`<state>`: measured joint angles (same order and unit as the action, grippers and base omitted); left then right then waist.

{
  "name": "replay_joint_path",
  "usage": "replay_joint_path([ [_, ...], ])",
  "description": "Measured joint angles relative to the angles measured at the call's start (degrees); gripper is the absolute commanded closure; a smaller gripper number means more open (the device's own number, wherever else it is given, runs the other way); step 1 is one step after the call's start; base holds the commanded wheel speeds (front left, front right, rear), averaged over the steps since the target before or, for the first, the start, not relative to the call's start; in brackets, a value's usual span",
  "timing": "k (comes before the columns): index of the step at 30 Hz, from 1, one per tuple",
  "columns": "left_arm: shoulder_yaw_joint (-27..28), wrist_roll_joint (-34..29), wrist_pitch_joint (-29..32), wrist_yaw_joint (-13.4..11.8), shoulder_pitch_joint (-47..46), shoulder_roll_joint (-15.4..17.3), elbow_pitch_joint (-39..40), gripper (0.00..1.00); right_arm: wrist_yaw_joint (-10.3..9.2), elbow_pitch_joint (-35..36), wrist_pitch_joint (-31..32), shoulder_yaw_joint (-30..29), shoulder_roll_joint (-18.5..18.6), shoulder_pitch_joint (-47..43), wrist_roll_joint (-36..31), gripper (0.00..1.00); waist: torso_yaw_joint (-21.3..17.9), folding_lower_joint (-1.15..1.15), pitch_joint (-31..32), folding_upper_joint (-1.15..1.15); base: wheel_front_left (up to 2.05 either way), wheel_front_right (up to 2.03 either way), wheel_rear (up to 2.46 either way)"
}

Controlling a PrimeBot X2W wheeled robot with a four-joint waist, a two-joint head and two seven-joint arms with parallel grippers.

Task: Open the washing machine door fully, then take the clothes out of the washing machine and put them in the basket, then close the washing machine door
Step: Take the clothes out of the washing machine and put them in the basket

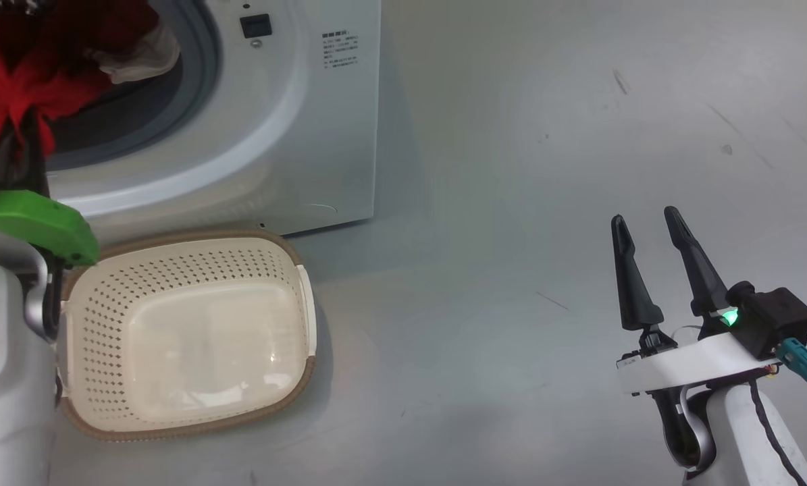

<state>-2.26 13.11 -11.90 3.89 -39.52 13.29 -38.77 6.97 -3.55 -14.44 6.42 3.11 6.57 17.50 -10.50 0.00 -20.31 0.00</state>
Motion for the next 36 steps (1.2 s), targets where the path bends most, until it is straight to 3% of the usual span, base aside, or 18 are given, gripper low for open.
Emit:
replay_joint_path([
  [18, -1.9, 0.0, -2.0, 1.3, 10.1, -2.5, 6.7, 1.00, 0.01, -0.5, 0.0, -0.5, 0.2, -3.8, -0.2, 0.00, 4.5, 0.00, 7.3, 0.00, 0.00, 0.00, 0.00],
  [30, -1.5, 0.1, -2.4, 1.4, 14.2, -3.3, 14.0, 1.00, 0.01, -0.3, 0.0, -0.4, 0.4, -4.8, -0.3, 0.00, 5.3, 0.00, 8.6, 0.00, 0.00, 0.00, 0.00],
  [36, -0.5, 0.0, -2.5, 1.4, 14.9, -3.3, 21.4, 1.00, 0.01, 0.0, 0.0, -0.4, 0.5, -4.8, -0.3, 0.00, 5.5, 0.00, 8.7, 0.00, 0.00, 0.00, 0.00],
])
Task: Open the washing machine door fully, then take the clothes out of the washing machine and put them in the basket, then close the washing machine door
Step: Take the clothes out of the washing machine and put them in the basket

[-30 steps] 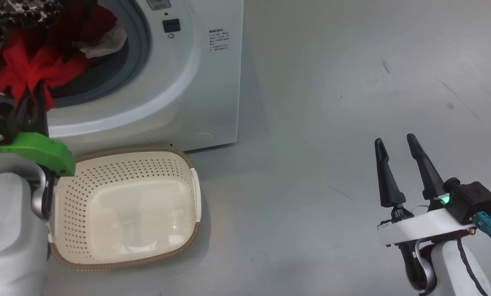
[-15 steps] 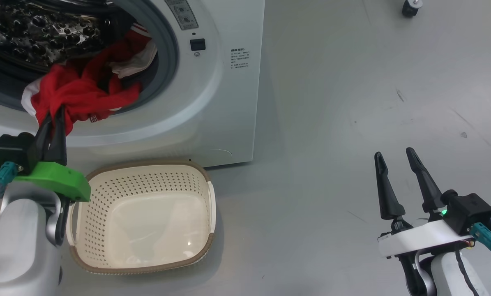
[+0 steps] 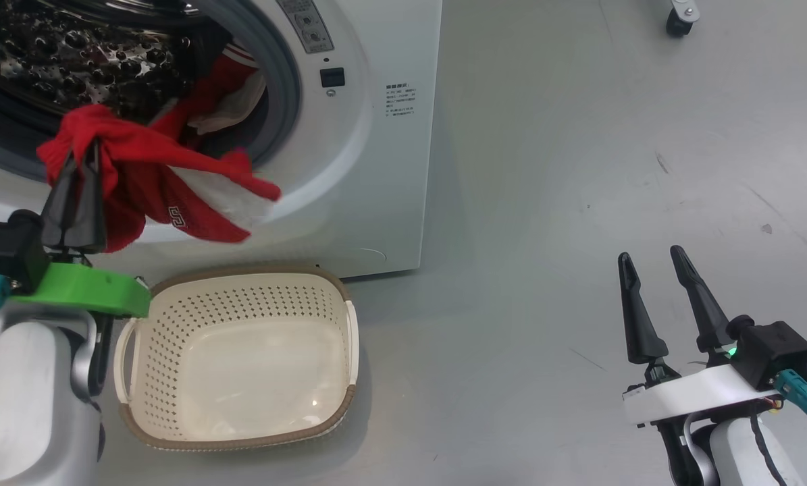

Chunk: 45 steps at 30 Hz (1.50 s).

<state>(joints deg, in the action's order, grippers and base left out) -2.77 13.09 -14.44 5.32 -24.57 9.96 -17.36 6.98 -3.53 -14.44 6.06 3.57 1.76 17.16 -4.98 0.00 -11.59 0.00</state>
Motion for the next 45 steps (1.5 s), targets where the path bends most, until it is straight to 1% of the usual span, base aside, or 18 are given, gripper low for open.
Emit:
replay_joint_path([
  [14, 2.8, -0.9, 0.0, -0.5, 1.9, -0.6, 14.8, 1.00, 0.00, 0.4, 0.0, 0.2, 0.0, -0.2, 0.0, 0.00, 0.2, 0.00, -0.1, 0.00, 0.00, 0.00, 0.00],
  [19, 2.3, -2.1, -0.3, -0.5, 4.0, -0.6, 15.8, 1.00, 0.00, 0.4, 0.0, 0.5, 0.0, -0.2, 0.0, 0.00, 0.0, 0.00, 0.0, 0.00, 0.00, 0.00, 0.00],
  [22, 2.3, -2.1, -0.3, -0.5, 6.1, -1.0, 15.4, 1.00, 0.00, 0.5, 0.0, 0.6, 0.0, -0.2, 0.0, 0.00, -0.1, 0.00, 0.0, 0.00, 0.00, 0.00, 0.00],
  [28, 0.4, -2.1, -0.2, -0.4, 11.4, -1.2, 9.7, 1.00, 0.00, 0.5, 0.0, 1.2, 0.1, -0.3, 0.0, 0.00, -0.5, 0.00, 0.0, 0.00, 0.00, 0.00, 0.00],
  [31, -0.2, -2.1, 1.4, -0.4, 12.9, -1.3, 7.8, 1.00, 0.00, 0.6, 0.0, 1.8, 0.2, -0.4, 0.0, 0.00, -0.8, 0.00, -0.3, 0.00, 0.00, 0.00, 0.00],
  [40, -2.8, -2.1, 5.7, 0.3, 14.1, -0.8, 1.9, 1.00, 0.00, 1.4, 0.0, 3.0, 0.8, -0.4, 0.0, 0.00, -2.1, 0.00, -3.0, 0.00, 0.00, 0.00, 0.00],
  [45, -3.1, -2.3, 6.9, 0.6, 14.0, 0.0, -1.2, 1.00, 0.00, 2.0, 0.0, 3.1, 0.9, 0.0, -0.1, 0.00, -3.1, 0.00, -5.3, 0.00, 0.00, 0.00, 0.00],
])
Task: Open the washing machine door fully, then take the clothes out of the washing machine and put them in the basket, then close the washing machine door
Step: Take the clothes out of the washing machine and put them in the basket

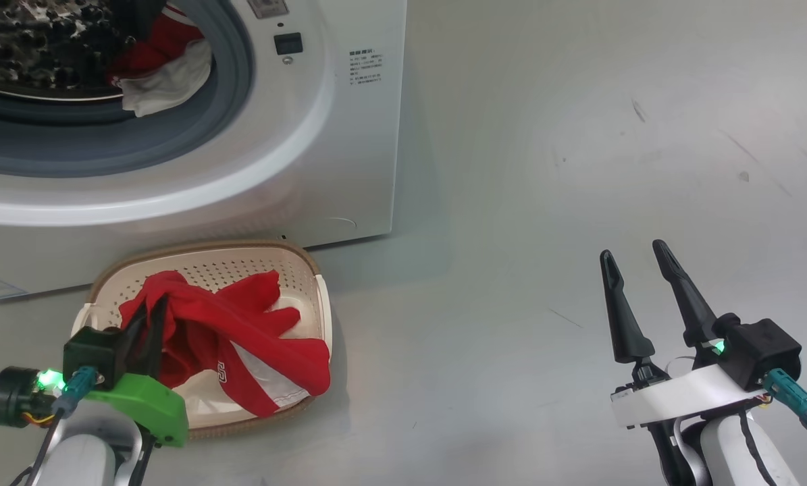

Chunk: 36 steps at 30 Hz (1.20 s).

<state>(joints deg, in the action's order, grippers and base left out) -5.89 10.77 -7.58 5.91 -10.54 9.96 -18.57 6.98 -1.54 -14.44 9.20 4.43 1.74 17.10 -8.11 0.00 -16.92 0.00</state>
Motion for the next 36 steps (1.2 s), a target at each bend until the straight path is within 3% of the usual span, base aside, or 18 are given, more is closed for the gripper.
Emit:
replay_joint_path([
  [23, -0.5, -3.3, 4.0, 0.2, -11.6, 3.7, -16.0, 1.00, 0.00, 1.9, 0.0, 0.0, -0.5, 4.3, -0.1, 0.00, -6.5, 0.00, -13.2, 0.00, 0.00, 0.00, 0.00],
  [36, 0.5, -3.5, 3.9, -2.0, -14.5, 4.9, -25.4, 1.00, 0.00, 2.1, 0.0, -1.1, -0.8, 5.5, -0.1, 0.00, -7.7, 0.00, -16.3, 0.00, 0.00, 0.00, 0.00],
])
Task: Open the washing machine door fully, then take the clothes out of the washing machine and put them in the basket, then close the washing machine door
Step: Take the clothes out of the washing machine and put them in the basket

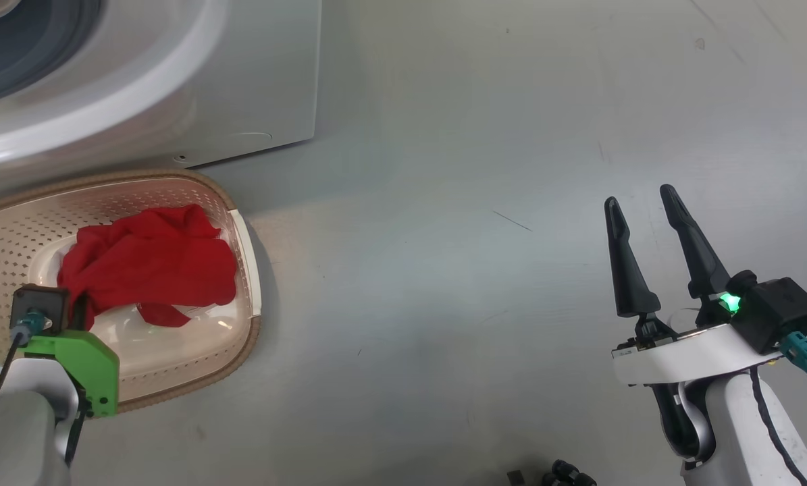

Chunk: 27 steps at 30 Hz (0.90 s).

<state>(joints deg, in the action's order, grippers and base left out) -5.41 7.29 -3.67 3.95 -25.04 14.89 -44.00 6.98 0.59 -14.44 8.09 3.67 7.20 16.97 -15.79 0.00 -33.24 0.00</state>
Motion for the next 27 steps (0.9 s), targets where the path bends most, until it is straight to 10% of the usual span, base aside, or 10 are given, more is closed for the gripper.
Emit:
replay_joint_path([
  [8, 0.6, 0.2, -1.0, -0.7, -1.4, -1.1, -3.5, 1.00, 0.01, -0.1, 0.0, 0.0, -0.1, 0.8, -0.6, 0.00, 0.6, 0.00, -0.1, 0.00, 0.00, 0.00, 0.00],
  [9, 0.6, 0.2, -1.0, -0.7, -1.6, -1.2, -4.0, 0.80, 0.00, -0.1, 0.0, 0.0, -0.1, 0.8, -0.6, 0.00, 0.7, 0.00, -0.1, 0.00, 0.00, 0.00, 0.00],
  [10, 0.6, 0.2, -1.0, -0.7, -1.9, -1.3, -4.5, 0.00, 0.01, -0.1, 0.0, 0.0, -0.1, 0.8, -0.6, 0.00, 0.7, 0.00, 0.0, 0.00, 0.00, 0.00, 0.00],
  [27, -0.6, 0.3, -8.1, -0.1, -4.9, -4.1, -8.4, 0.00, 0.01, -1.9, 0.0, -0.4, -0.2, 1.0, -0.6, 0.00, 2.3, 0.00, 3.9, 0.00, 0.00, 0.00, 0.00],
])
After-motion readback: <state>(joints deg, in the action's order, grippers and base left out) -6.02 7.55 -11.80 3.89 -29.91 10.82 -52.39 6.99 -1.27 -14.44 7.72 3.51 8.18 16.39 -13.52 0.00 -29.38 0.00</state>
